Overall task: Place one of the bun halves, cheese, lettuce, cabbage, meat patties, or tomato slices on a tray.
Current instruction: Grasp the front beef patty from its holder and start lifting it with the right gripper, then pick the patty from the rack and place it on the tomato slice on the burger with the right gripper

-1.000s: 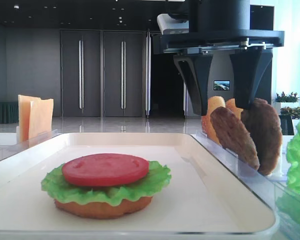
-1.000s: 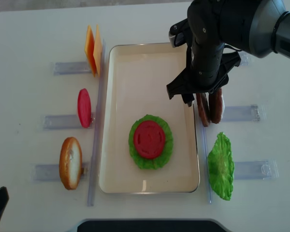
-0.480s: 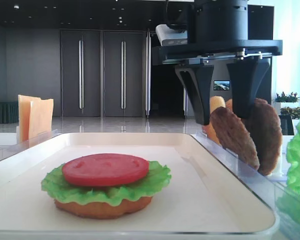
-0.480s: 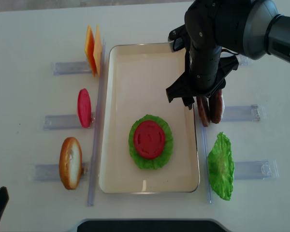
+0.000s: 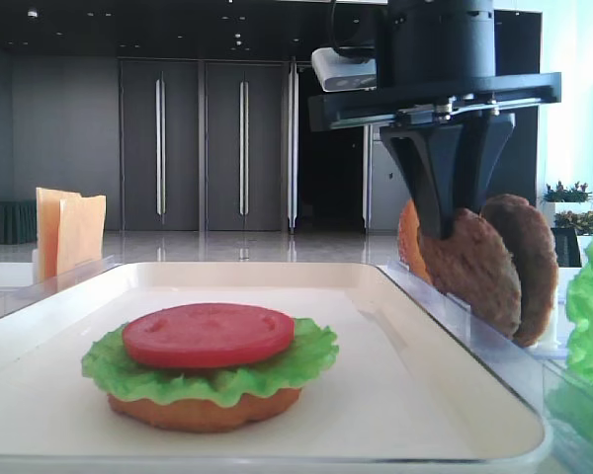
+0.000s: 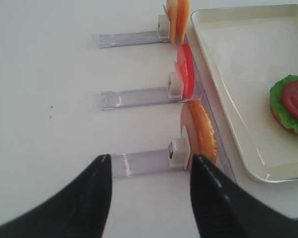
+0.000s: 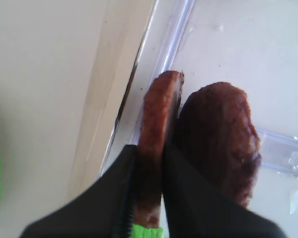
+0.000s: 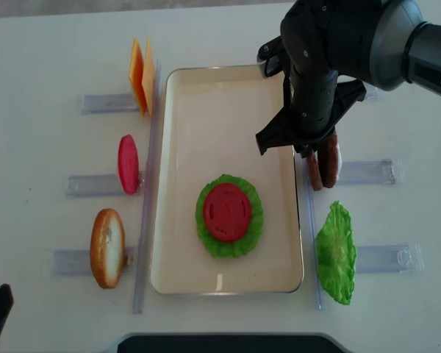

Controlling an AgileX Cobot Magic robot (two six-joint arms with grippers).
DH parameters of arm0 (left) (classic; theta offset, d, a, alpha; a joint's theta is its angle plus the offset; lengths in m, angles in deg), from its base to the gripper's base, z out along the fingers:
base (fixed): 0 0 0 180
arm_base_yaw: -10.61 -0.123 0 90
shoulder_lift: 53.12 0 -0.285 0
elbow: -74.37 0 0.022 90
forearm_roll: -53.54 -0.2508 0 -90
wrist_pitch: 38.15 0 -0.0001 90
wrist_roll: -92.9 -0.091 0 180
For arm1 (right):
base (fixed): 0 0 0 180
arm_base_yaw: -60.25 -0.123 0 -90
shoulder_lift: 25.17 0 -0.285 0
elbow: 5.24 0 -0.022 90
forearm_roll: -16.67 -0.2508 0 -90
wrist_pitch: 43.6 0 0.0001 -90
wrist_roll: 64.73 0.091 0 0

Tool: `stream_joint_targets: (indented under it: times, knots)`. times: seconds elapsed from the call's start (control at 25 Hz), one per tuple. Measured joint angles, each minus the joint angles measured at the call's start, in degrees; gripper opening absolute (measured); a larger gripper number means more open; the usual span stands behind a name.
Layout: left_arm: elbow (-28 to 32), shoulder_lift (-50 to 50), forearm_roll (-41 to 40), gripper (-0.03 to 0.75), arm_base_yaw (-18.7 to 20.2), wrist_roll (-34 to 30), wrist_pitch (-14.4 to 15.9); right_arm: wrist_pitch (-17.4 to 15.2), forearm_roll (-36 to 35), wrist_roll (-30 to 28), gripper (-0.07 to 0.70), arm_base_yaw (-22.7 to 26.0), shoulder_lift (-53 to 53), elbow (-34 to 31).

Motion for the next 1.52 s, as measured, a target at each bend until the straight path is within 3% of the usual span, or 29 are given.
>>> stream_joint_targets:
  times: [0.44, 0.64, 1.08, 1.52]
  knots:
    - [0.0, 0.0, 0.0, 0.391, 0.0, 0.0, 0.0, -4.4, 0.7, 0.0, 0.111, -2.2, 2.1, 3.9]
    - [0.0, 0.0, 0.0, 0.391, 0.0, 0.0, 0.0, -4.5, 1.5, -0.1, 0.109, -2.3, 5.2, 9.3]
    - [0.0, 0.0, 0.0, 0.391, 0.0, 0.0, 0.0, -4.6, -1.8, -0.1, 0.109, -2.3, 7.9, 9.8]
    - [0.0, 0.0, 0.0, 0.391, 0.0, 0.0, 0.0, -4.5, -3.3, 2.6, 0.109, -2.3, 18.3, -6.9]
